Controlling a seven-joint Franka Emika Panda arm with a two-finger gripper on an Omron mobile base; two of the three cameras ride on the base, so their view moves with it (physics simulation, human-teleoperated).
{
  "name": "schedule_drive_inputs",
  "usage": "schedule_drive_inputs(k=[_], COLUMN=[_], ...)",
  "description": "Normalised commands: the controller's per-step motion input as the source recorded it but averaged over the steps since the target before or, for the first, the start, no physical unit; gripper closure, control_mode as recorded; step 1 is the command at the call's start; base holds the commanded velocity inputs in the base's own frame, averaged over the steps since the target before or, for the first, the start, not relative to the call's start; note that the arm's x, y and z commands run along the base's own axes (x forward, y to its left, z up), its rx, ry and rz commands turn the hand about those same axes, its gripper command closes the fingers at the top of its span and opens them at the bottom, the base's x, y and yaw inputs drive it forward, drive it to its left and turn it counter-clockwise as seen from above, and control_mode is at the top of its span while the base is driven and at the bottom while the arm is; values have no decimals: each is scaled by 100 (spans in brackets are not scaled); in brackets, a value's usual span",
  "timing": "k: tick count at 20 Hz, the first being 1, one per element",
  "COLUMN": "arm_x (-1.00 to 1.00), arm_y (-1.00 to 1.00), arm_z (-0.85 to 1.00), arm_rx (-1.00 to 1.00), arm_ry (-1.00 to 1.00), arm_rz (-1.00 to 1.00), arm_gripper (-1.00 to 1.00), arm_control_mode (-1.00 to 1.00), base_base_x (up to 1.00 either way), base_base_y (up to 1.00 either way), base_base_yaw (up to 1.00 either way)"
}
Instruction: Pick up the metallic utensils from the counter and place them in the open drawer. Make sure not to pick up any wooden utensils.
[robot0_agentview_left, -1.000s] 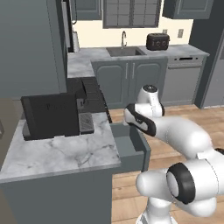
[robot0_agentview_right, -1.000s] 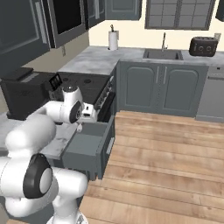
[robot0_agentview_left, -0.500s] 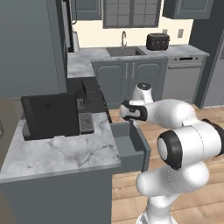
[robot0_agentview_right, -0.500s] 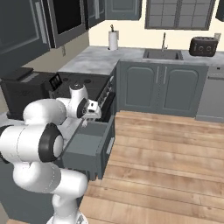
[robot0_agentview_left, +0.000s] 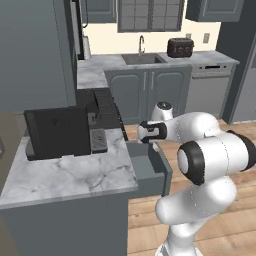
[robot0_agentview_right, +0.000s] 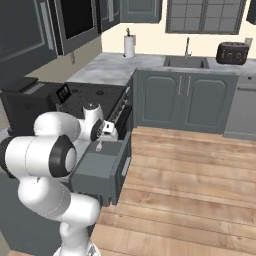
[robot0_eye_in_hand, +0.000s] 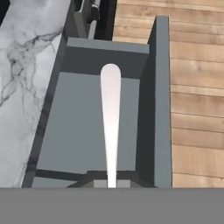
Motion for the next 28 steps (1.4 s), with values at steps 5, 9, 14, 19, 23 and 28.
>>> schedule_drive_inputs(k=[5,9,14,19,23,28], arm_x=[11,31,36,26,4,0], arm_y=[0,0,-1,-18,-31,-23], arm_z=[-40,-35,-12,-1,0,0], arm_rx=[0,-1,-1,-2,-3,-1], arm_ry=[0,0,0,5,13,12], arm_rz=[0,0,-4,-5,-3,0], arm_gripper=[100,100,100,100,100,100], arm_control_mode=[-100,-100,-100,-100,-100,-100], base_base_x=[0,0,0,0,0,0], base_base_y=[0,0,0,0,0,0], base_base_yaw=[0,0,0,0,0,0])
